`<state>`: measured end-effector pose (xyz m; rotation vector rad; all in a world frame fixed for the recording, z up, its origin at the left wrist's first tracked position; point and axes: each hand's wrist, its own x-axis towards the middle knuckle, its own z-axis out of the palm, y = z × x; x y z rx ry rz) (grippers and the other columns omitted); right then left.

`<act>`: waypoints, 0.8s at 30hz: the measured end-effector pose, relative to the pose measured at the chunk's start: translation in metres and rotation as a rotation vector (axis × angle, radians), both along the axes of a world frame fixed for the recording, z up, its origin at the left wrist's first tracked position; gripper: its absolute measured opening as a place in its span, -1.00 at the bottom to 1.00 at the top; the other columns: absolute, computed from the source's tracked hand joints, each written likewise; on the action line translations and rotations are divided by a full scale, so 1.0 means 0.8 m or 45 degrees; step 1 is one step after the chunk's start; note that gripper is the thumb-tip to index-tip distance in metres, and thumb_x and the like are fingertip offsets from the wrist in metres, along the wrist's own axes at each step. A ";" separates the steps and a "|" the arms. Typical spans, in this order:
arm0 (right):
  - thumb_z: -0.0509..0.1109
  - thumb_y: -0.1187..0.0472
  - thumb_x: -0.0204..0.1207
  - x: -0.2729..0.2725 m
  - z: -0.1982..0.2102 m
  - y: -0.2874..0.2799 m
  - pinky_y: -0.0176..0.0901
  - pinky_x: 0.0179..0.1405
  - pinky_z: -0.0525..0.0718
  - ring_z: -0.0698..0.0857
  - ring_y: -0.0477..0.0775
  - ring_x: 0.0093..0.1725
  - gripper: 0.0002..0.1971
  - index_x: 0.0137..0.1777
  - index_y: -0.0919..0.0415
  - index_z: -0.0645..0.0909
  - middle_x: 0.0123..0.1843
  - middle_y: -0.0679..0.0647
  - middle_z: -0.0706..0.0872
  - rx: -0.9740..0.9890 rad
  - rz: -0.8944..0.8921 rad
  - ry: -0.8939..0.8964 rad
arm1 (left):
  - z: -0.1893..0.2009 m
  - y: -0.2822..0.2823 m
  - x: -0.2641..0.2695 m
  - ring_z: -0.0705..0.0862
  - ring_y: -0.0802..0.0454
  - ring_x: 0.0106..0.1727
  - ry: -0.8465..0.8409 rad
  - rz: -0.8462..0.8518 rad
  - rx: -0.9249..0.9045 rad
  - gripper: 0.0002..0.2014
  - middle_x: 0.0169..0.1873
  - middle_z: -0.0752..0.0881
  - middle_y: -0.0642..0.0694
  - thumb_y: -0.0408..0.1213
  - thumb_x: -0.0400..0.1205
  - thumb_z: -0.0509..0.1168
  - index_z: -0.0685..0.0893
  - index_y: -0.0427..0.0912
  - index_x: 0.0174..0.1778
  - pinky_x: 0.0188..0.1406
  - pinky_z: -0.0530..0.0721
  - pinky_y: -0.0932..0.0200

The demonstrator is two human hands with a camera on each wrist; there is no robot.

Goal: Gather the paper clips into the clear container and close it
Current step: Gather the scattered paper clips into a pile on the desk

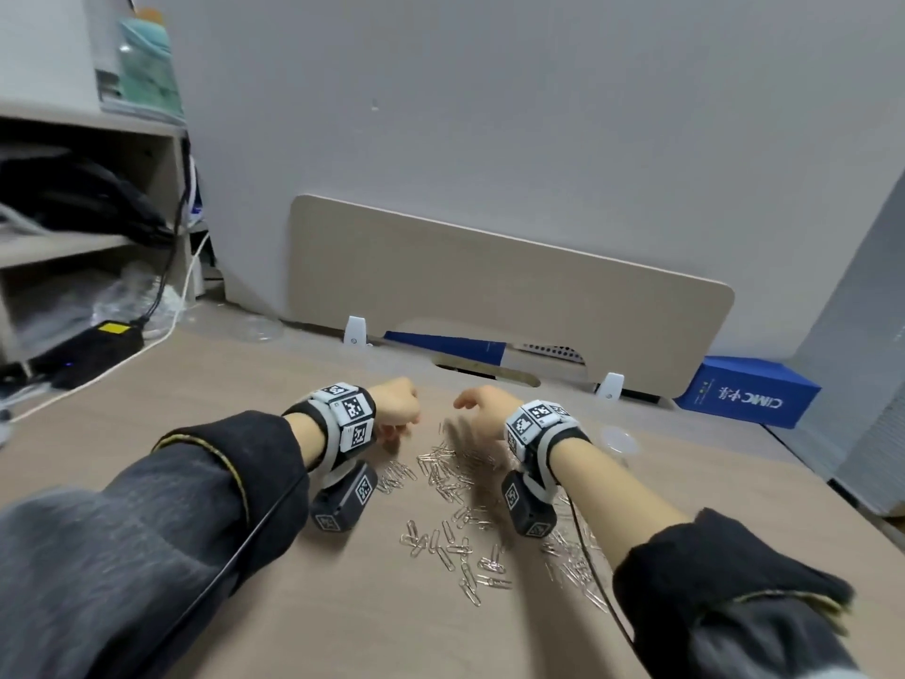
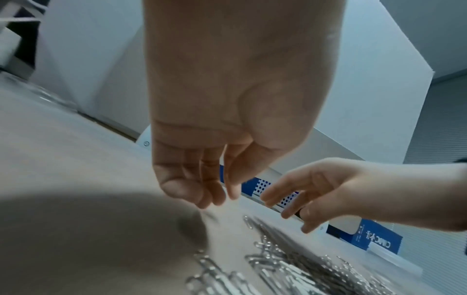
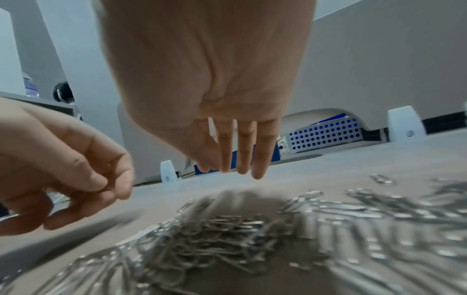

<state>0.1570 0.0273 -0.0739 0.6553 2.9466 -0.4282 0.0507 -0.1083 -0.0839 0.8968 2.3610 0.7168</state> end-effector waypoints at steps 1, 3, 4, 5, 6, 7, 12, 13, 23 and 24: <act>0.20 0.28 0.59 -0.007 -0.004 -0.006 0.05 0.38 0.58 0.60 0.15 0.39 -0.55 0.49 0.07 0.49 0.48 0.09 0.57 0.005 0.038 -0.039 | -0.003 -0.005 -0.002 0.57 -0.01 -0.45 0.010 0.020 -0.014 -0.86 -0.10 0.73 -0.24 -0.43 0.72 0.14 0.61 -0.30 0.06 -0.54 0.55 0.20; 0.18 0.31 0.59 -0.017 -0.011 -0.025 0.10 0.37 0.58 0.58 0.18 0.40 -0.49 0.56 0.07 0.42 0.51 0.14 0.55 0.008 0.127 -0.166 | -0.009 -0.018 -0.002 0.56 -0.03 -0.42 -0.033 0.044 -0.046 -0.88 -0.15 0.69 -0.23 -0.43 0.71 0.16 0.60 -0.29 0.04 -0.47 0.62 0.13; 0.18 0.34 0.58 -0.017 -0.013 -0.034 0.08 0.36 0.57 0.56 0.20 0.41 -0.47 0.57 0.10 0.40 0.50 0.15 0.55 0.025 0.172 -0.230 | -0.011 -0.023 -0.001 0.54 -0.04 -0.44 -0.079 0.056 -0.052 -0.88 -0.23 0.64 -0.22 -0.44 0.70 0.16 0.60 -0.29 0.03 -0.47 0.64 0.12; 0.18 0.34 0.60 -0.015 -0.015 -0.042 0.05 0.33 0.55 0.55 0.22 0.41 -0.50 0.56 0.14 0.41 0.49 0.17 0.55 0.043 0.210 -0.274 | -0.012 -0.027 0.002 0.52 -0.02 -0.47 -0.130 0.072 -0.046 -0.89 -0.31 0.59 -0.20 -0.45 0.70 0.15 0.59 -0.30 0.03 -0.53 0.64 0.15; 0.19 0.30 0.63 -0.011 -0.018 -0.049 0.02 0.30 0.52 0.55 0.22 0.41 -0.54 0.54 0.18 0.42 0.48 0.18 0.55 0.052 0.227 -0.283 | -0.014 -0.031 0.005 0.49 0.01 -0.51 -0.183 0.088 -0.032 -0.89 -0.39 0.54 -0.17 -0.47 0.70 0.14 0.57 -0.30 0.02 -0.61 0.60 0.23; 0.20 0.23 0.67 -0.006 -0.023 -0.052 0.00 0.31 0.48 0.53 0.23 0.42 -0.57 0.53 0.21 0.42 0.50 0.20 0.52 0.049 0.234 -0.271 | -0.016 -0.032 0.009 0.46 0.04 -0.54 -0.234 0.100 -0.014 -0.89 -0.44 0.49 -0.15 -0.49 0.70 0.13 0.55 -0.31 0.03 -0.66 0.55 0.29; 0.13 -0.01 0.71 0.035 -0.044 -0.057 0.12 0.54 0.34 0.46 0.25 0.50 -0.49 0.57 0.23 0.33 0.57 0.22 0.44 -0.020 0.282 -0.261 | -0.018 -0.017 0.044 0.39 0.07 -0.58 -0.290 0.094 0.024 -0.92 -0.47 0.47 -0.11 -0.46 0.71 0.11 0.50 -0.27 -0.01 -0.62 0.45 0.33; 0.13 -0.02 0.71 0.045 -0.043 -0.054 0.13 0.54 0.35 0.48 0.23 0.48 -0.50 0.56 0.20 0.35 0.55 0.20 0.48 -0.063 0.275 -0.232 | -0.018 -0.012 0.050 0.40 0.05 -0.59 -0.276 0.104 0.030 -0.93 -0.46 0.49 -0.13 -0.46 0.70 0.12 0.49 -0.27 -0.04 -0.62 0.44 0.31; 0.09 -0.09 0.72 0.115 -0.033 0.065 -0.02 0.53 0.33 0.43 0.16 0.56 -0.41 0.61 0.28 0.32 0.61 0.20 0.43 -0.365 -0.431 0.187 | -0.027 0.018 0.037 0.36 0.07 -0.52 -0.365 0.314 0.480 -0.76 -0.09 0.58 -0.23 -0.40 0.69 0.19 0.53 -0.42 0.24 -0.61 0.30 0.25; 0.09 -0.13 0.71 0.116 -0.034 0.069 0.01 0.58 0.29 0.38 0.16 0.59 -0.38 0.64 0.26 0.28 0.64 0.19 0.38 -0.378 -0.441 0.159 | -0.031 0.021 0.037 0.34 0.07 -0.50 -0.389 0.313 0.530 -0.76 0.01 0.62 -0.25 -0.40 0.69 0.19 0.56 -0.40 0.24 -0.58 0.29 0.24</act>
